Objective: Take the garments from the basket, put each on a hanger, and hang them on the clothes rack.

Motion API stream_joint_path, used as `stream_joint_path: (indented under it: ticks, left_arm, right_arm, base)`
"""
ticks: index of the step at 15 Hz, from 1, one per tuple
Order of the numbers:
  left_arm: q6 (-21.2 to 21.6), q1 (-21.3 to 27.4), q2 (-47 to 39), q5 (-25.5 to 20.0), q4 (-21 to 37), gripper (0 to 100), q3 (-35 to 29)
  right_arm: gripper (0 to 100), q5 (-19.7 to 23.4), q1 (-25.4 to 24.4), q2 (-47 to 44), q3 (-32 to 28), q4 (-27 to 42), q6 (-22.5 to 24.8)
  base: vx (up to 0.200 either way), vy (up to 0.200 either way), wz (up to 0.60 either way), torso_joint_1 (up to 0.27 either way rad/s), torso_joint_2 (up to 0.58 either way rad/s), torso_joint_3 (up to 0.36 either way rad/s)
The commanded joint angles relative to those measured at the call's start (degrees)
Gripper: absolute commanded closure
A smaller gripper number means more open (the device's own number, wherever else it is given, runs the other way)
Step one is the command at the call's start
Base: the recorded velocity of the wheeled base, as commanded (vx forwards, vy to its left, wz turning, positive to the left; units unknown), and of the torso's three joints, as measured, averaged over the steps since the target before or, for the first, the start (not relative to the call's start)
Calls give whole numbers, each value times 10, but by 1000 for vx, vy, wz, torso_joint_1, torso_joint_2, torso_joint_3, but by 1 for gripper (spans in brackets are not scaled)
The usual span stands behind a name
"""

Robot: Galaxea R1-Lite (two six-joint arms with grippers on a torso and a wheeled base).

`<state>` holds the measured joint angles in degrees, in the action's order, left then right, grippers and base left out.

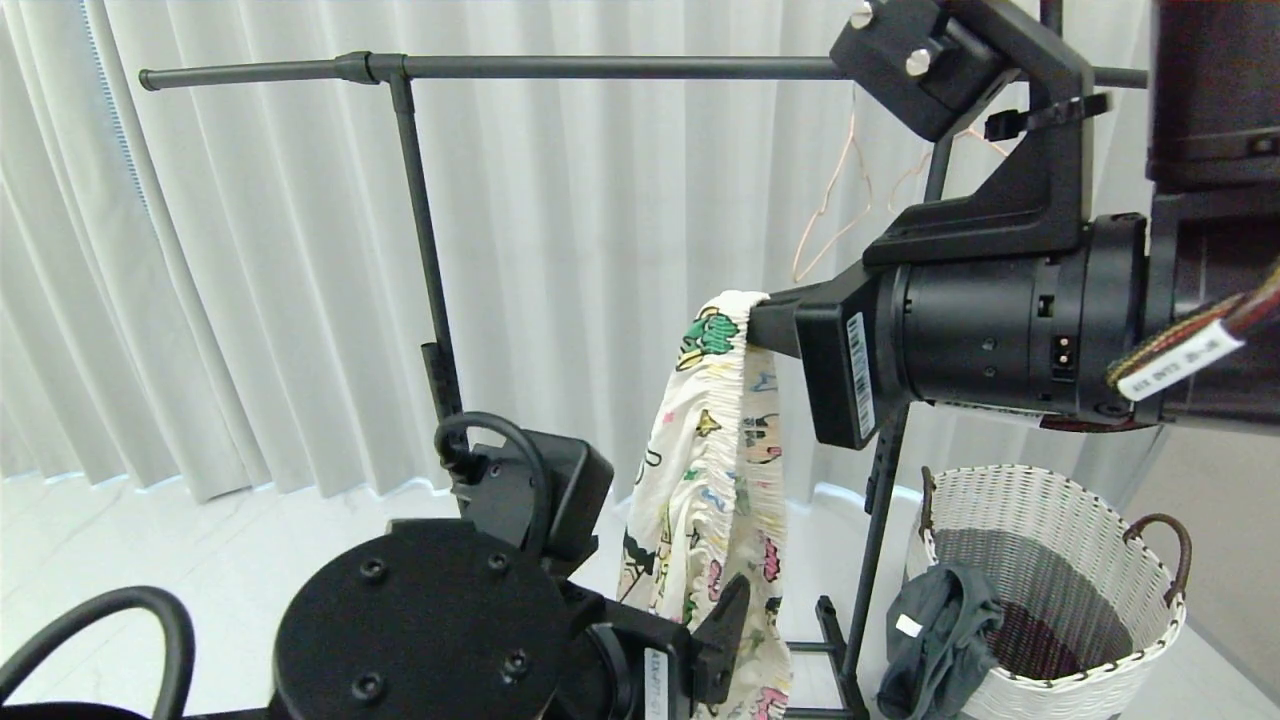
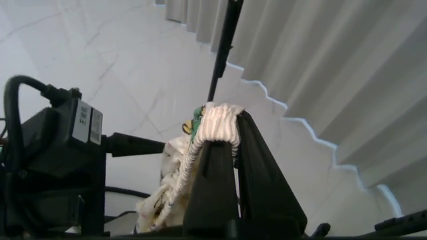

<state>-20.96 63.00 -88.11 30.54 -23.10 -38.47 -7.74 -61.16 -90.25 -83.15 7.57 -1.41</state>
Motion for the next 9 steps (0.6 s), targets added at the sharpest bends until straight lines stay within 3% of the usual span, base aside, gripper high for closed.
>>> stream_joint_path:
  ticks: [1,9]
  left_arm:
    - [14,-2,22,10,0,0,43]
    - [16,4,56,10,0,0,120]
  right_arm:
    - [100,0,0,9,2,1,0]
    - [100,-1,8,50,26,15,0]
  base:
    - [0,0,0,0,0,0]
    - [0,0,0,0,0,0]
